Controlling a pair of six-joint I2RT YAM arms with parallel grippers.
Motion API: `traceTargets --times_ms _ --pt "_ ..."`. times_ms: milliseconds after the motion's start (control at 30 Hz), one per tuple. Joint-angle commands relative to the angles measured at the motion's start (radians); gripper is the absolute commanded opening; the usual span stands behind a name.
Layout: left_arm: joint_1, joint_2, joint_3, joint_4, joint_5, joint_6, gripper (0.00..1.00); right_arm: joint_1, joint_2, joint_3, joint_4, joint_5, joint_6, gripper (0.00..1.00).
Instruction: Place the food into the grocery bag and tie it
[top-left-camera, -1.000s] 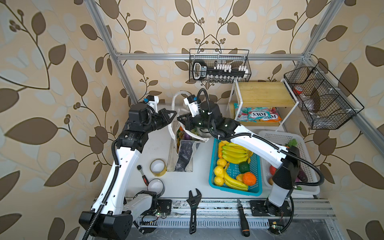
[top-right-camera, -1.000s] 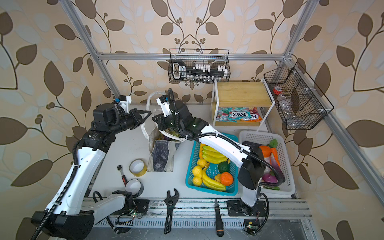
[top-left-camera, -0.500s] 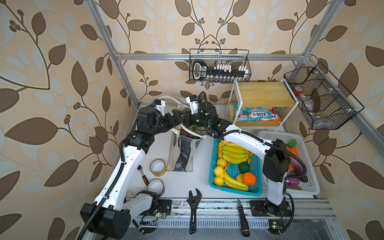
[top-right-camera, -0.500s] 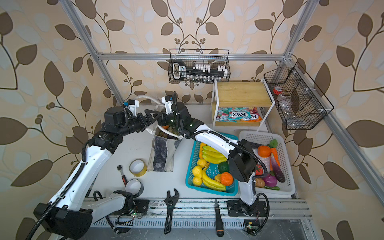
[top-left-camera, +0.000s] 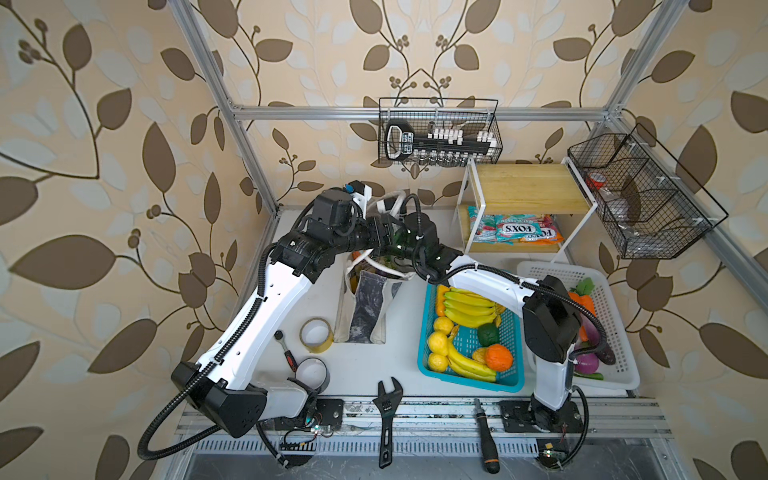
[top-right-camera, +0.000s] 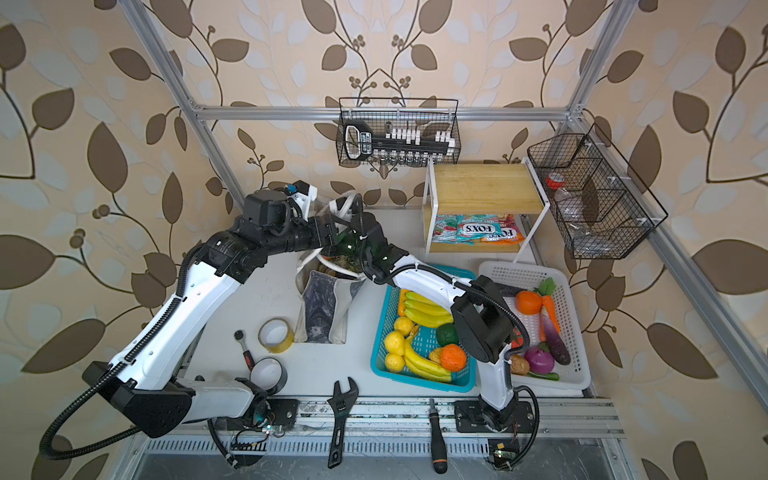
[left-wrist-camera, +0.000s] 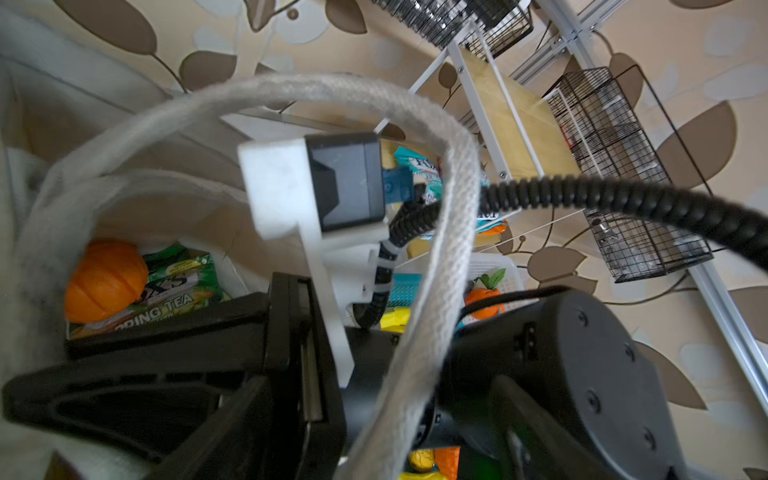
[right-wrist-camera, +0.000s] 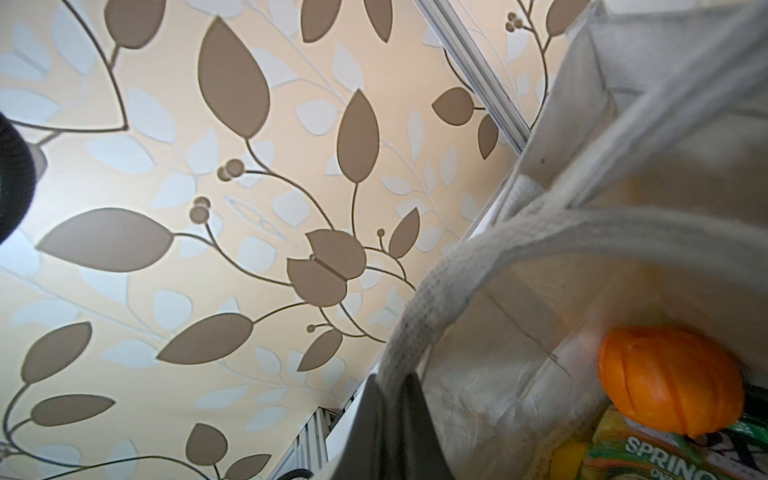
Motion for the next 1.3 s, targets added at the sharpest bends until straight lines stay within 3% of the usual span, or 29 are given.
traceTargets --times_ms 0,300,367,433,467,567,700,767,867,933,1067,1133,1200,1267 --pt "-0.011 -0.101 0.025 -0.056 -0.13 0.055 0.84 -0.007 0.01 -0.035 0.053 -0.025 0.035 0.0" --pt "-0.01 -0.205 0.006 -0.003 -0.297 0.076 0.99 -0.031 -0.019 -0.059 0.086 -0.033 0.03 0.0" --pt "-0.008 -0.214 -0.013 0.018 -0.327 0.084 0.98 -0.031 -0.028 -0.059 0.086 -0.033 0.028 0.0" --pt "0.008 -0.209 -0.017 0.012 -0.379 0.086 0.9 -0.027 -0.043 -0.067 0.085 -0.028 0.016 0.0" --pt "0.038 -0.197 -0.022 0.012 -0.367 0.08 0.83 -0.025 -0.051 -0.072 0.087 -0.027 0.01 0.0" --pt "0.184 -0.133 -0.024 0.005 -0.144 0.03 0.7 -0.019 -0.068 -0.087 0.11 -0.034 -0.001 0.0" --pt "0.282 -0.105 -0.084 0.047 -0.079 0.001 0.64 -0.014 -0.077 -0.096 0.127 -0.051 -0.015 0.0" --pt "0.324 -0.061 -0.102 0.09 0.069 -0.012 0.64 -0.011 -0.075 -0.092 0.121 -0.057 -0.024 0.0" --pt "0.326 -0.009 -0.085 0.097 0.181 -0.005 0.64 -0.007 -0.073 -0.071 0.093 -0.068 -0.048 0.0" --pt "0.326 -0.015 -0.108 0.138 0.157 -0.005 0.64 -0.003 -0.083 -0.08 0.093 -0.057 -0.061 0.0" --pt "0.324 0.015 -0.09 0.134 0.229 -0.006 0.63 0.025 -0.101 -0.054 0.004 0.002 -0.156 0.0" --pt "0.324 0.034 -0.087 0.122 0.234 -0.013 0.57 0.032 -0.104 -0.05 -0.008 0.012 -0.172 0.0" --pt "0.324 0.046 -0.092 0.121 0.266 -0.019 0.45 0.03 -0.098 -0.044 -0.01 0.007 -0.163 0.0" --pt "0.323 0.039 -0.119 0.159 0.288 -0.033 0.41 0.028 -0.088 -0.039 -0.014 0.005 -0.158 0.0"
